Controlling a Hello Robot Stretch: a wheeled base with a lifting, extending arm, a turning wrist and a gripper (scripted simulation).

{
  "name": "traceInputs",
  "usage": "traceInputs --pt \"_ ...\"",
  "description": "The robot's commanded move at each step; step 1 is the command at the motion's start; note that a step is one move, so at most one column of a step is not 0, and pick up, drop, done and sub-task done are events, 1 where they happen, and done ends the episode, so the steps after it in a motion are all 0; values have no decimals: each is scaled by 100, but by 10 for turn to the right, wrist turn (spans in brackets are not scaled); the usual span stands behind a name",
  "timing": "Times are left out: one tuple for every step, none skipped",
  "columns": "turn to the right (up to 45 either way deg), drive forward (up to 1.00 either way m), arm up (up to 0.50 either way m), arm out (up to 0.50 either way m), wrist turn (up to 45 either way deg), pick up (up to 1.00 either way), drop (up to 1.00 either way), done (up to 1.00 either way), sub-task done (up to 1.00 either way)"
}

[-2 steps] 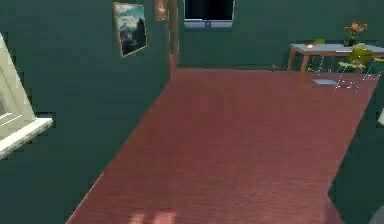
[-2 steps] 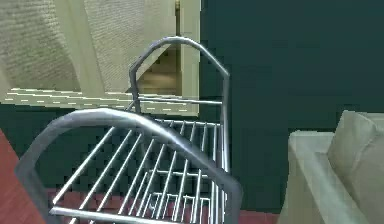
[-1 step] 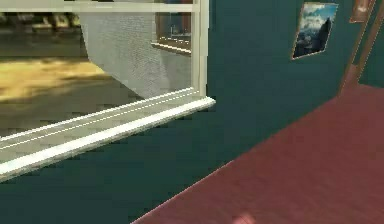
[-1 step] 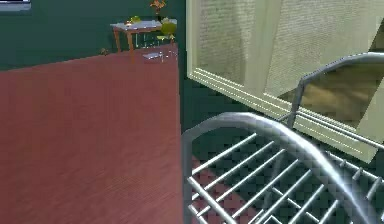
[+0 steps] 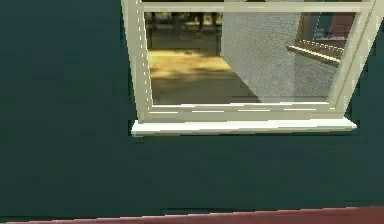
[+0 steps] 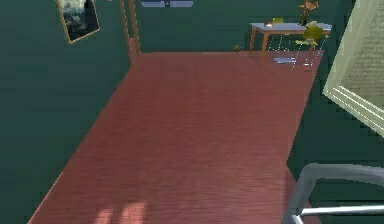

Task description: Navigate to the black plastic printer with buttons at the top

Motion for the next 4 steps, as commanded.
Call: traceInputs --pt "0 15 0 0 0 0 0 0 0" --pt "-330 0 0 0 0 0 0 0 0" --pt "0 30 0 0 0 0 0 0 0" --pt "-450 0 0 0 0 0 0 0 0"
